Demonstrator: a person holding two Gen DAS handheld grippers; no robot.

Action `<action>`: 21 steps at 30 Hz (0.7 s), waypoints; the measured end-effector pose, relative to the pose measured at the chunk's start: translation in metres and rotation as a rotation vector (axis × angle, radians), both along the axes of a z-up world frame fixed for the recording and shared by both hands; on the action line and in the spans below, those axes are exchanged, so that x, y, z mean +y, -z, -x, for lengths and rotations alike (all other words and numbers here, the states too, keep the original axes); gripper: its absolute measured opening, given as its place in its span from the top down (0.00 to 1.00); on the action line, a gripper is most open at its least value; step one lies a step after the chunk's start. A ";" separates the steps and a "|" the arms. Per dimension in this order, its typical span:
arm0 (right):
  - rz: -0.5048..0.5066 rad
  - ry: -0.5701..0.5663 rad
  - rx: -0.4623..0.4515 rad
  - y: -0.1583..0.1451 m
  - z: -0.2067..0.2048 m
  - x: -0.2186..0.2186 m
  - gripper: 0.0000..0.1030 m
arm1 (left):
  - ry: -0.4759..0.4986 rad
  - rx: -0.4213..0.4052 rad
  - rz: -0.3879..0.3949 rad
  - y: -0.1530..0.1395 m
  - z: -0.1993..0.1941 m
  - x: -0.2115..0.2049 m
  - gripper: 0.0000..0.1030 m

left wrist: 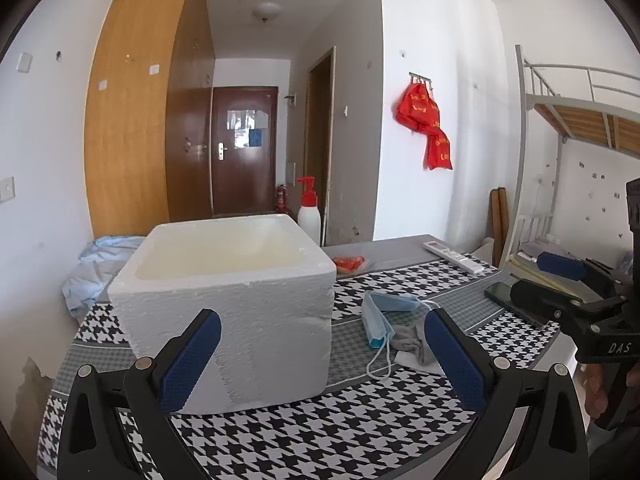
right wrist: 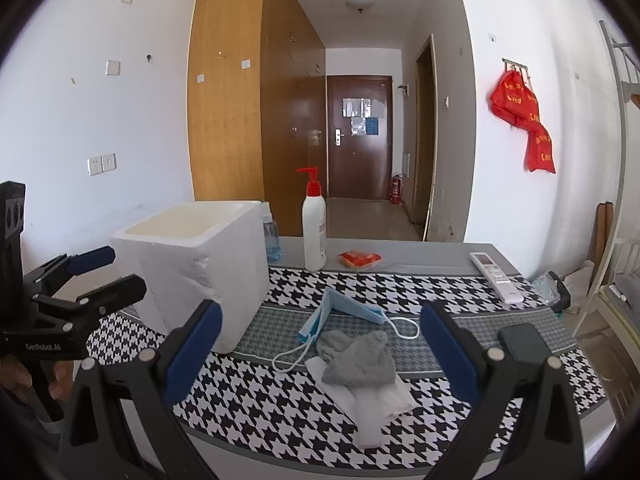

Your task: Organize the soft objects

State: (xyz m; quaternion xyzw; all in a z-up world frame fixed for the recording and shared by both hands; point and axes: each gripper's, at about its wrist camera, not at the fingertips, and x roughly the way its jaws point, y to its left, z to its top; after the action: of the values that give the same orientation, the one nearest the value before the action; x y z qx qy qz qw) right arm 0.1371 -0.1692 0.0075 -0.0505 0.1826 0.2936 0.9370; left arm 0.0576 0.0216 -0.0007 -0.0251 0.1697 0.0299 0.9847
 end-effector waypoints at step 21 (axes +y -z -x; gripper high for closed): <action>0.012 0.059 0.039 0.012 -0.009 -0.023 0.02 | 0.095 0.041 0.000 0.010 -0.021 -0.028 0.01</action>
State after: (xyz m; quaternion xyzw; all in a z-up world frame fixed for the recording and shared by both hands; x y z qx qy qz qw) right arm 0.1461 -0.1926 -0.0045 -0.0449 0.2041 0.2655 0.9412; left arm 0.0786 -0.0060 -0.0104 -0.0164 0.1909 -0.0166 0.9813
